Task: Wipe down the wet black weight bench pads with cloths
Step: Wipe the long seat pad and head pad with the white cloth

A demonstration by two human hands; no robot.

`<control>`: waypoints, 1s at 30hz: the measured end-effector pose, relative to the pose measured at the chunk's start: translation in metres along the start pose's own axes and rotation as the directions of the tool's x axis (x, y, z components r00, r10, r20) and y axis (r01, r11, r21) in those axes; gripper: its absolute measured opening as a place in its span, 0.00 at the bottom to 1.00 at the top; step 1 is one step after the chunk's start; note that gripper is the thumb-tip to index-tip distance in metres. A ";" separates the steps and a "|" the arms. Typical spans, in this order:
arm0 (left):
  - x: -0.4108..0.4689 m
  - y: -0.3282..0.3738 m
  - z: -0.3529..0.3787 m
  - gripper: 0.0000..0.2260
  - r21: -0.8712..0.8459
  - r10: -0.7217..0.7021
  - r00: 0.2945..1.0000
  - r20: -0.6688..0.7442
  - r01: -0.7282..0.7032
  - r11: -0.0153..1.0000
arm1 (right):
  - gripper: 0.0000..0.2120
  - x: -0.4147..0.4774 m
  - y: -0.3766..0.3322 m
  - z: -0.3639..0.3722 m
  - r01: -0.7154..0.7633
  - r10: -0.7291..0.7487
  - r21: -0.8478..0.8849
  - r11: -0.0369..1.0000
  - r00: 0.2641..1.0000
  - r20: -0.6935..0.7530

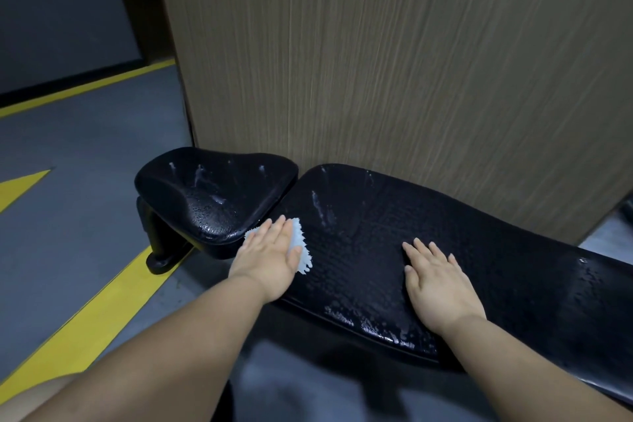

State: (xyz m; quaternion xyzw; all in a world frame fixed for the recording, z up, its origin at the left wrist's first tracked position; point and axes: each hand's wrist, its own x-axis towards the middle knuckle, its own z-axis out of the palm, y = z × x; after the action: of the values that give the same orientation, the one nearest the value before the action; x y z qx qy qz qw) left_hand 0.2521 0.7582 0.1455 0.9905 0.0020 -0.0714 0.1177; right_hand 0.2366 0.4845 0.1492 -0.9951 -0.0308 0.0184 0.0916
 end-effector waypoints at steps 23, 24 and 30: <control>-0.039 0.091 0.027 0.26 0.122 0.313 0.944 0.100 -0.324 0.938 | 0.24 0.004 0.000 -0.002 -0.015 0.015 0.020 1.000 1.000 0.001; -0.036 0.086 0.026 0.26 0.123 0.318 0.943 0.099 -0.328 0.936 | 0.24 0.004 0.000 -0.001 -0.016 0.016 0.020 1.000 1.000 0.002; -0.012 0.041 0.009 0.26 0.085 0.151 0.987 0.044 -0.155 0.984 | 0.24 0.004 0.002 -0.002 -0.013 0.013 0.008 1.000 1.000 0.010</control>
State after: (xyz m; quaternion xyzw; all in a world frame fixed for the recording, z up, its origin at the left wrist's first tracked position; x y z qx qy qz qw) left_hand 0.2397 0.7161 0.1484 0.9904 -0.0794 -0.0807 0.0791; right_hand 0.2409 0.4827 0.1504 -0.9948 -0.0248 0.0242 0.0954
